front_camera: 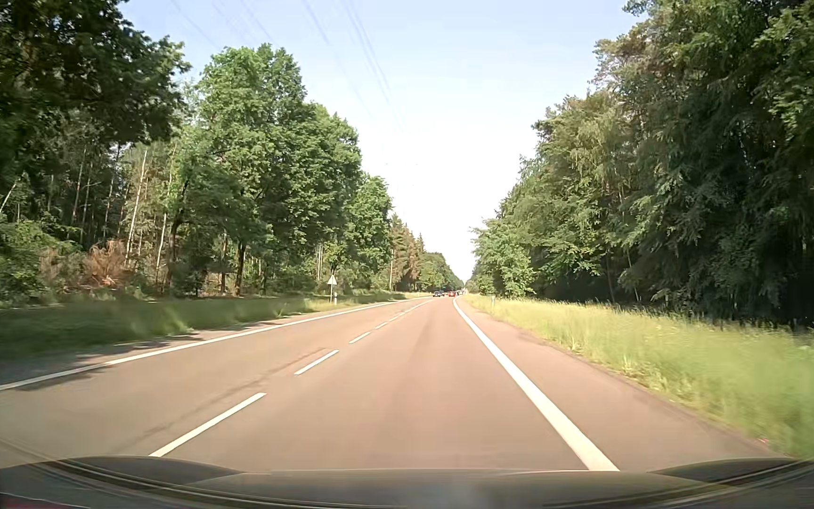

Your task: Follow the waypoints while adhering to traffic rules and regulations

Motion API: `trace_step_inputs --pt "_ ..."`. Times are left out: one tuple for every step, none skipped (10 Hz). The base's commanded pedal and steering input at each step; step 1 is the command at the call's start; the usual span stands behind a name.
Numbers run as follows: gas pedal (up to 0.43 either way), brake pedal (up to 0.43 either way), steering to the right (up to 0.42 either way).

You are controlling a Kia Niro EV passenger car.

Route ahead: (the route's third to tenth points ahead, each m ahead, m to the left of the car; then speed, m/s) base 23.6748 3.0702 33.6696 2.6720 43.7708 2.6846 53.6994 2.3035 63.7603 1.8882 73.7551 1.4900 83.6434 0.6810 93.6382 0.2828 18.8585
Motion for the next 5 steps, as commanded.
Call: trace_step_inputs --pt "0.067 0.030 0.005" --pt "0.067 0.030 0.005" --pt "0.067 0.024 0.005" --pt "0.067 0.030 0.005" --pt "0.067 0.030 0.005"
